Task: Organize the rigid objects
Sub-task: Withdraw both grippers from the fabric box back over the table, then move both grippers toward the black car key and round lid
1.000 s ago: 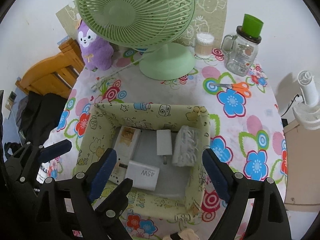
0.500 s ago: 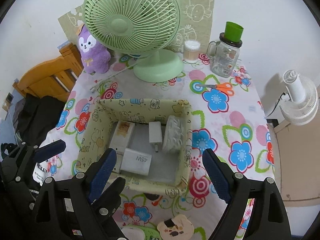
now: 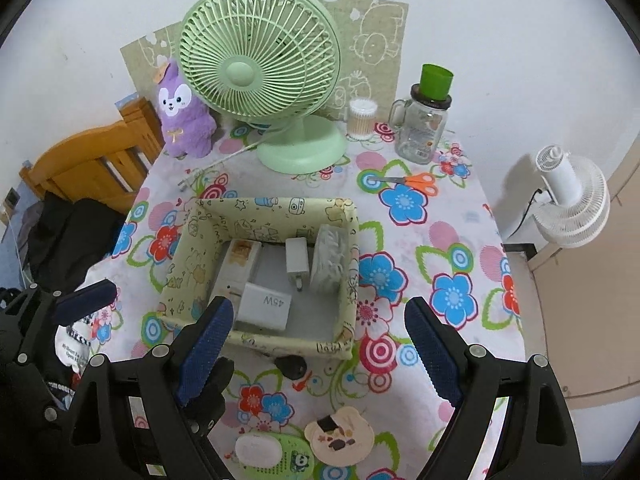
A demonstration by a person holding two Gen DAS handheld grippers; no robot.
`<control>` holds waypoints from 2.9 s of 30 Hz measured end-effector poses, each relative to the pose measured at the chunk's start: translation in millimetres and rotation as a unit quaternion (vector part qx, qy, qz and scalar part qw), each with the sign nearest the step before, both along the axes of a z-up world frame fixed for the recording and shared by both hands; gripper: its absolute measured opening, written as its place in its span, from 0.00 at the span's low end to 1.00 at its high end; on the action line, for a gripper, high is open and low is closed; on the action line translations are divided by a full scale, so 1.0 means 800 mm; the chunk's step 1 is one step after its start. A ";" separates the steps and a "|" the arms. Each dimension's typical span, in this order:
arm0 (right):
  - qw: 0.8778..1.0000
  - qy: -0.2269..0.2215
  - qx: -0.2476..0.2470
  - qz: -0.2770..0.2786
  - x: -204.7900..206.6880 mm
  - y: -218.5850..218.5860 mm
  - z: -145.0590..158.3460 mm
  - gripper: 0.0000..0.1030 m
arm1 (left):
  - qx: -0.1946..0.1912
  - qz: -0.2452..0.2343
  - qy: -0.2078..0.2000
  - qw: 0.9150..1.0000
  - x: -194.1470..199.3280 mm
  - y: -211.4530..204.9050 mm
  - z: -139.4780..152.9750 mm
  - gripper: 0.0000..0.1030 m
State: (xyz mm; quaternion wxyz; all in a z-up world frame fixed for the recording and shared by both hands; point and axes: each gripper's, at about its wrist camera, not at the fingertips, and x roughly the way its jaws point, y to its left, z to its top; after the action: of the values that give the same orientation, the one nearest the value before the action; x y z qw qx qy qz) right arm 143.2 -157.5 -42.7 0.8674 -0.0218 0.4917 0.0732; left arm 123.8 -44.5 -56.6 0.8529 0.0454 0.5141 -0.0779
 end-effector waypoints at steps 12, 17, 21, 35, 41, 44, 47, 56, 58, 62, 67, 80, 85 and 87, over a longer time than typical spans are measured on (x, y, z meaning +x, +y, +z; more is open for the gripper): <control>0.999 -0.012 -0.007 -0.030 -0.052 -0.005 0.013 0.87 | 0.010 -0.020 -0.025 0.999 -0.050 -0.006 0.013 1.00; 0.999 -0.017 -0.012 -0.038 -0.074 -0.007 0.017 0.87 | 0.003 -0.025 -0.022 0.999 -0.066 -0.006 0.013 1.00; 0.999 -0.018 -0.016 -0.041 -0.088 -0.011 0.019 0.87 | -0.002 -0.032 -0.023 0.999 -0.077 -0.008 0.015 1.00; 1.000 0.001 -0.004 -0.026 -0.091 -0.041 0.009 0.87 | -0.027 -0.008 -0.012 1.000 -0.085 -0.025 0.007 1.00; 1.000 -0.005 -0.005 0.004 -0.086 -0.052 0.004 0.87 | -0.034 0.022 -0.003 0.999 -0.083 -0.030 -0.004 1.00; 1.000 -0.007 -0.005 0.018 -0.085 -0.056 -0.002 0.87 | -0.032 0.034 0.003 0.999 -0.084 -0.031 -0.011 1.00; 1.000 -0.005 0.001 0.029 -0.082 -0.061 -0.010 0.87 | -0.033 0.041 0.007 0.999 -0.084 -0.032 -0.020 1.00; 0.999 0.005 0.002 0.052 -0.077 -0.065 -0.044 0.87 | -0.028 0.070 0.023 0.997 -0.084 -0.026 -0.063 1.00; 0.998 0.009 0.005 0.056 -0.076 -0.065 -0.052 0.87 | -0.032 0.074 0.031 0.996 -0.084 -0.026 -0.074 1.00; 0.998 0.015 0.001 0.062 -0.076 -0.063 -0.068 0.87 | -0.036 0.079 0.044 0.995 -0.085 -0.025 -0.092 1.00; 0.997 0.019 -0.005 0.073 -0.076 -0.058 -0.089 0.87 | -0.030 0.078 0.053 0.995 -0.085 -0.025 -0.112 0.99; 0.997 0.061 0.002 0.046 -0.073 -0.065 -0.145 0.87 | 0.000 0.048 0.063 0.997 -0.072 -0.030 -0.150 0.99; 0.997 0.069 0.001 0.024 -0.069 -0.068 -0.159 0.87 | 0.011 0.035 0.066 0.997 -0.059 -0.033 -0.164 0.99; 0.997 0.069 0.002 0.014 -0.067 -0.069 -0.163 0.87 | 0.010 0.029 0.066 0.997 -0.053 -0.034 -0.169 0.99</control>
State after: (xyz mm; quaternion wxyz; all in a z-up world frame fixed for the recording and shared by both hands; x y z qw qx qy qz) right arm 89.5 -212.6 -173.1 0.8302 -0.0221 0.5501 0.0874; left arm 81.1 -71.6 -191.4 0.8184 0.0337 0.5714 -0.0512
